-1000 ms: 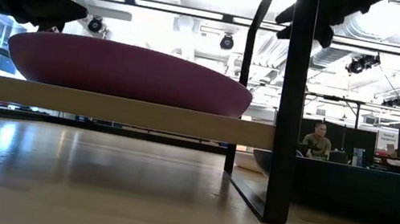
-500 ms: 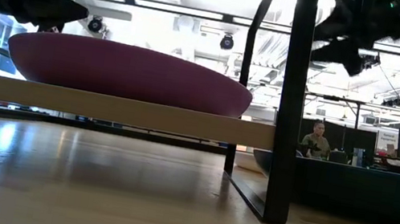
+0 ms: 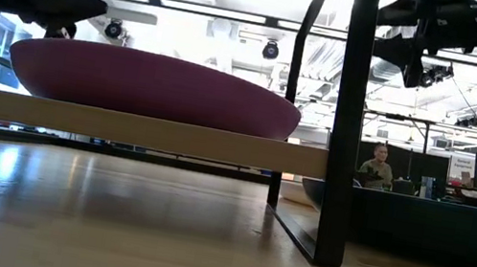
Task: Place and stack plates onto a shelf
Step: Put the white plate on the shelf
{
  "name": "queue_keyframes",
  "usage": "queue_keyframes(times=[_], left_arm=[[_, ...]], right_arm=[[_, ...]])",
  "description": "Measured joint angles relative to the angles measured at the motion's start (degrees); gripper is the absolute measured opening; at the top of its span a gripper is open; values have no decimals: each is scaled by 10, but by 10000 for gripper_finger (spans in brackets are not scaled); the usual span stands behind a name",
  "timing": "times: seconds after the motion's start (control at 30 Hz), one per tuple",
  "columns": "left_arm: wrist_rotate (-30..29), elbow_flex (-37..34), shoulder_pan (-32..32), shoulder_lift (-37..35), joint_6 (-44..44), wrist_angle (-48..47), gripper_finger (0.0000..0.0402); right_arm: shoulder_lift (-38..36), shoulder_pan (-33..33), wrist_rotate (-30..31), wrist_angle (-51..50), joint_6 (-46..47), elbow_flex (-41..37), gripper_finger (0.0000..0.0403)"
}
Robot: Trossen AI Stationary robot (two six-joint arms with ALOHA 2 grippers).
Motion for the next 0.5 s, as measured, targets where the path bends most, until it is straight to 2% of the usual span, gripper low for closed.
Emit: queue_keyframes(times=[0.1,0.2,0.27,0.37,0.5], left_arm=[[-24,0,0,0,-38,59,0],[-87,4,2,10,-101,179,0],[-124,23,7,25,-107,212,2],[-151,78,17,61,-74,180,17],[-168,173,34,134,-52,74,56]], right_arm=[[0,0,0,2,3,0,183],[0,0,1,20,2,0,183],[0,-2,8,34,2,0,183],[0,-5,32,65,8,0,183],[0,-14,48,89,37,0,183]])
